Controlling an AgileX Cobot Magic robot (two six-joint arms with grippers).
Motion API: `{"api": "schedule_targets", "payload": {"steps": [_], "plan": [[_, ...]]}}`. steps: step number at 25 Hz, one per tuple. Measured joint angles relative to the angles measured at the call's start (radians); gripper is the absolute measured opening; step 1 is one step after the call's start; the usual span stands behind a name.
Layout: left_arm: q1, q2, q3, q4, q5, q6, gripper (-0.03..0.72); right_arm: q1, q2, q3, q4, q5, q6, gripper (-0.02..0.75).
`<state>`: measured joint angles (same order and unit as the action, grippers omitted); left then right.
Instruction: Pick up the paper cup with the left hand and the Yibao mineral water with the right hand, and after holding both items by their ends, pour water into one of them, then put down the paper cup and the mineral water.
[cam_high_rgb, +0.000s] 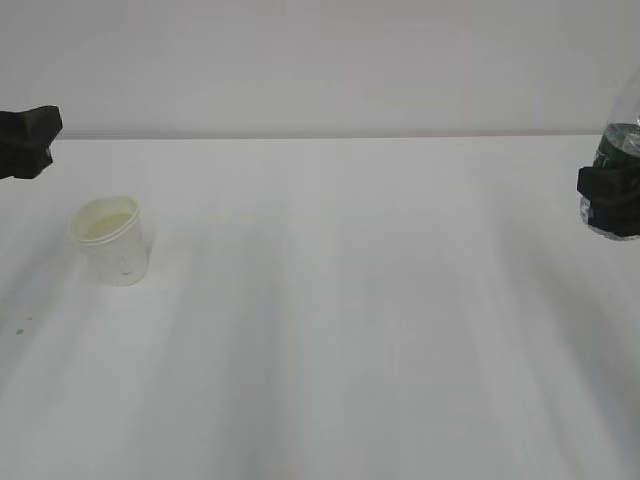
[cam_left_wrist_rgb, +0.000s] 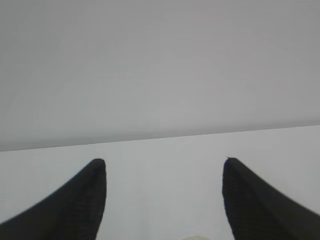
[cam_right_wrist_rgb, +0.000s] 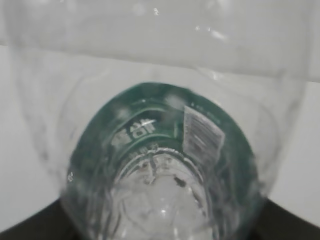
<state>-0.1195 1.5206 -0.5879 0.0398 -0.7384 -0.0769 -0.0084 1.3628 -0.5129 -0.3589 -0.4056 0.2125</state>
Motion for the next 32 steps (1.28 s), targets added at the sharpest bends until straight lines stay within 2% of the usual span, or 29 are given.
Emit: {"api": "schedule_targets", "payload": {"steps": [18,32], "plan": [[0.000,-0.044,-0.237,0.000,0.487,0.000,0.512,0.000,0.000,0.000,0.000,0.000,0.000,0.400],[0.000,-0.078,-0.316,-0.045,0.726,0.000,0.503,0.000,0.000,0.000,0.000,0.000,0.000,0.400]]}}
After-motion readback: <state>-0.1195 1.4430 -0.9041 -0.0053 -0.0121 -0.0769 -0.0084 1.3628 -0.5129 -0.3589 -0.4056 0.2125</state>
